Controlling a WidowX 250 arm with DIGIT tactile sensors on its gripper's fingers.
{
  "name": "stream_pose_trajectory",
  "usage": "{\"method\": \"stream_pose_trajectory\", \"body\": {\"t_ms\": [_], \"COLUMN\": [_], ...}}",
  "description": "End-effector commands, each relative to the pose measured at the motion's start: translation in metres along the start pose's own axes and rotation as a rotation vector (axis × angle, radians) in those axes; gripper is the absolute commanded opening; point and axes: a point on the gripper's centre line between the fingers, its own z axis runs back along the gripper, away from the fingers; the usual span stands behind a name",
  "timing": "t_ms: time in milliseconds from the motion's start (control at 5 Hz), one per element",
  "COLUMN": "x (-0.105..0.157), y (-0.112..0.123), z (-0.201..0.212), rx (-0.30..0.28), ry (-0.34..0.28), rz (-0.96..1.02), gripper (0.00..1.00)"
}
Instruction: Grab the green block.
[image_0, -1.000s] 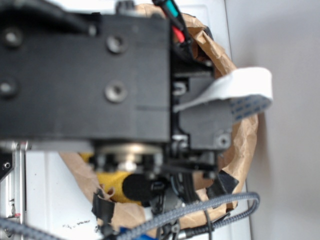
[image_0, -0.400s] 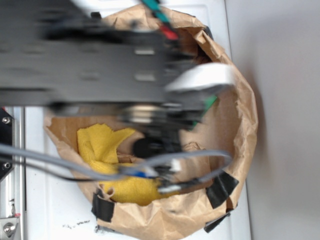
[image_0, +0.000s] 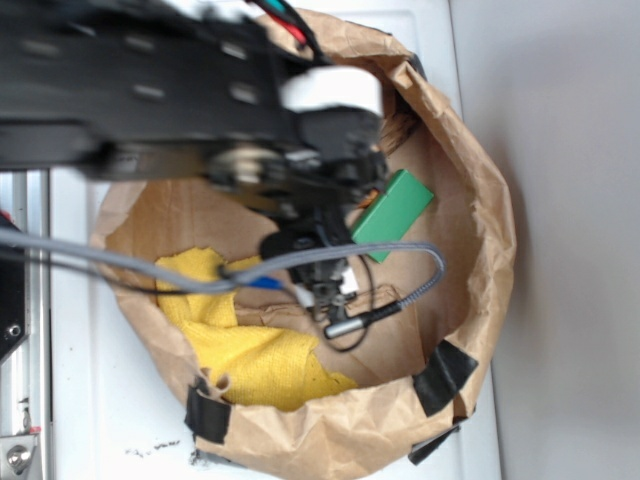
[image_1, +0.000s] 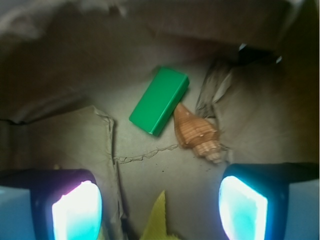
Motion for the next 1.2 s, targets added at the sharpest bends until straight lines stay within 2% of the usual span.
{"method": "stream_pose_trajectory", "body": {"t_ms": [0,200,400,600,800,1000], "x": [0.046,0.054,0.062,0.059,0.047,0.050], "y": [0.003,0.004,0.000,-0.005,-0.014,-0.021], "z": [-0.016,-0.022,-0.023,-0.028,-0.035,-0.045], "rx": [0.059,0.056,0.062,0.055,-0.034,-0.035], "ry": [-0.086,-0.077,-0.112,-0.130,-0.169,-0.163], "rz": [0.047,0.051,0.000,-0.021,-0.029,-0.030], "gripper": [1.00,1.00,1.00,1.00,1.00,1.00]}}
